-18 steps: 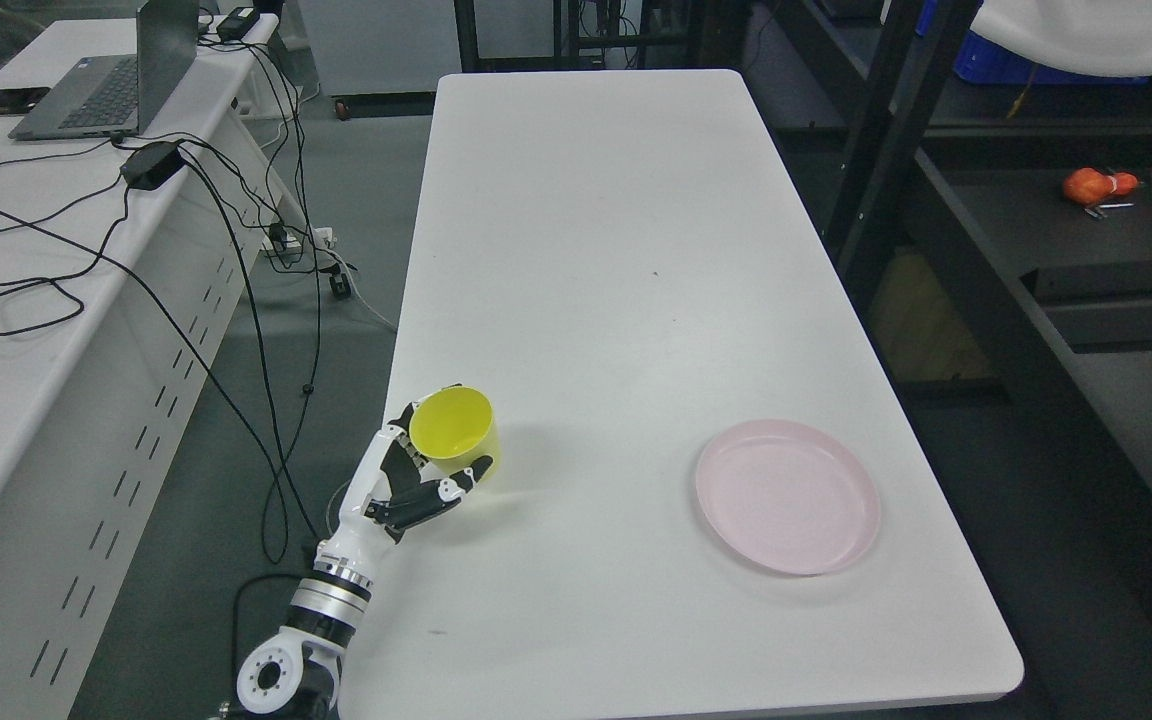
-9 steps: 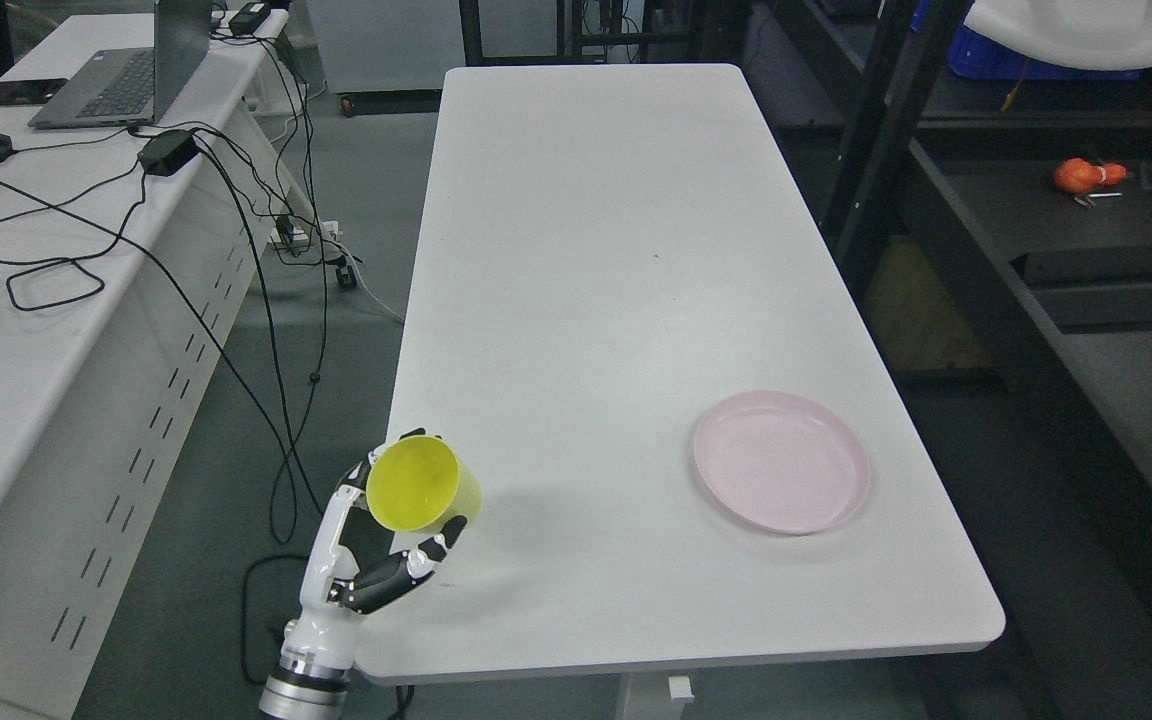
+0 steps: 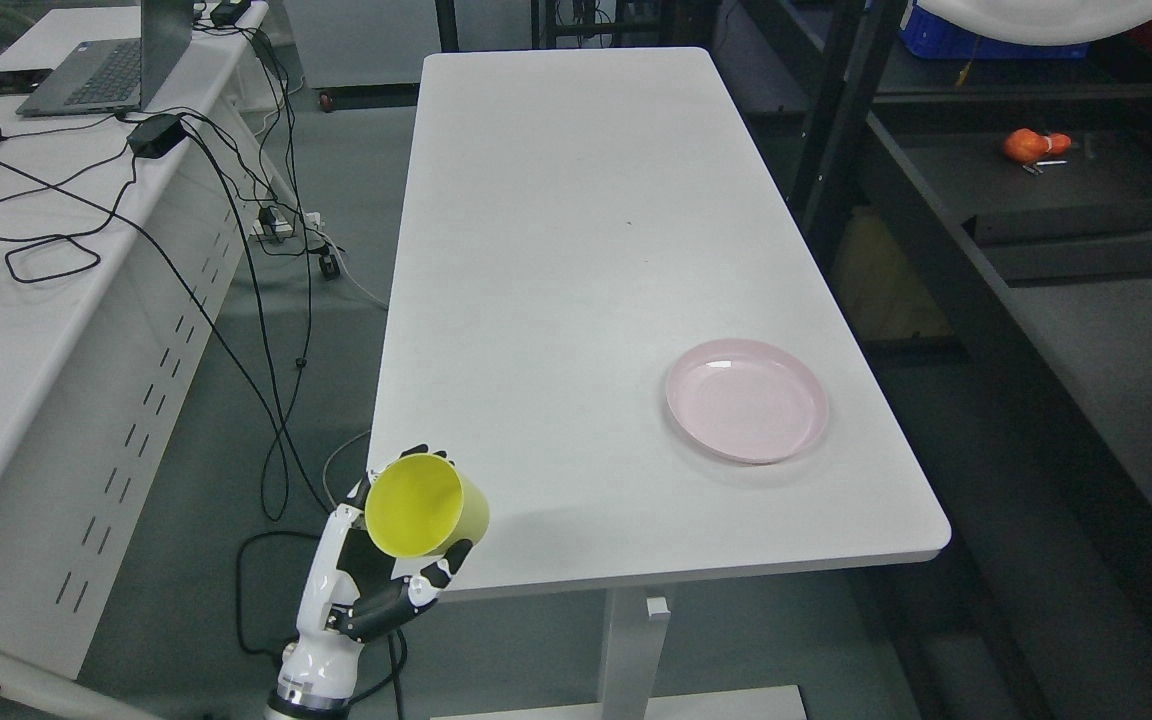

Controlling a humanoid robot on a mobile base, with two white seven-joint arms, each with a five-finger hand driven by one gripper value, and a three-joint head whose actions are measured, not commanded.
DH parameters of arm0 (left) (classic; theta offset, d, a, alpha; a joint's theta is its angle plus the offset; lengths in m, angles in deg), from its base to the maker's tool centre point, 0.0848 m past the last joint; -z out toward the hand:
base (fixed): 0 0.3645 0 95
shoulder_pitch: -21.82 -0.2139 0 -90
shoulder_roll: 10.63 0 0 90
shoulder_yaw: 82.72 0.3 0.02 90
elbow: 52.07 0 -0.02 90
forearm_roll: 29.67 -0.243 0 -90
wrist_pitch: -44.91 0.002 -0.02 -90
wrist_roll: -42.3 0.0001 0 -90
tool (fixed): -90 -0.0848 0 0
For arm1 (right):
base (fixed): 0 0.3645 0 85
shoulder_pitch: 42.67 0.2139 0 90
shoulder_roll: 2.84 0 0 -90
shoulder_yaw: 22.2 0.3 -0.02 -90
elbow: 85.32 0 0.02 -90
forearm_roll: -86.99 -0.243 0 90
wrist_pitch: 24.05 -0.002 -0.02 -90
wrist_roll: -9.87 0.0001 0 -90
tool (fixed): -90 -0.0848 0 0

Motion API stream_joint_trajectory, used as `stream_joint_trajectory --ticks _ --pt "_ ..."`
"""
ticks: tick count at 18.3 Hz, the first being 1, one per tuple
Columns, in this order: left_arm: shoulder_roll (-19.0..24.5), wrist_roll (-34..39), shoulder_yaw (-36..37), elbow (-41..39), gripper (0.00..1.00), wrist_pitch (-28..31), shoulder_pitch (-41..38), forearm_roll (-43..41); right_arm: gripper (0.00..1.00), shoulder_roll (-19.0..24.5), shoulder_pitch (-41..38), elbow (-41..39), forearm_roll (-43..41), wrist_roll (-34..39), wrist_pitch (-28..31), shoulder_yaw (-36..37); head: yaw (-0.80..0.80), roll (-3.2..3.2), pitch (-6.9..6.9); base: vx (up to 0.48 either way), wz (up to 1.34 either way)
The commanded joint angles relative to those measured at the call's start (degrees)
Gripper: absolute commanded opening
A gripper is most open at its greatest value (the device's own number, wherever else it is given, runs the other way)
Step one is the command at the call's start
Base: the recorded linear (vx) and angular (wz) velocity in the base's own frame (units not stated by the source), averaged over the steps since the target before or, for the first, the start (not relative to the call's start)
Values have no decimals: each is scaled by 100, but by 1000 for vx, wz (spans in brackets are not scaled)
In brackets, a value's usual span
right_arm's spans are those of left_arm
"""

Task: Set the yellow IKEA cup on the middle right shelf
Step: 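Lift the yellow cup off the table with the left hand, then turn toward the dark shelving unit holding the cup in the left hand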

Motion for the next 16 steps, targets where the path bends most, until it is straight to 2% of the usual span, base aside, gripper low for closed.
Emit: stream_joint_trajectory --ticks 1,11,16 --pt "105 5 138 -524 0 -5 -178 12 99 -100 -79 0 -141 14 1 -97 0 0 0 -210 -106" --pt "141 13 410 -498 0 21 -284 12 99 -100 -79 0 -141 14 1 -97 0 0 0 -284 -129" --pt "141 22 648 -480 1 13 -319 29 99 -100 -79 0 -141 14 1 -97 0 0 0 -336 -662"
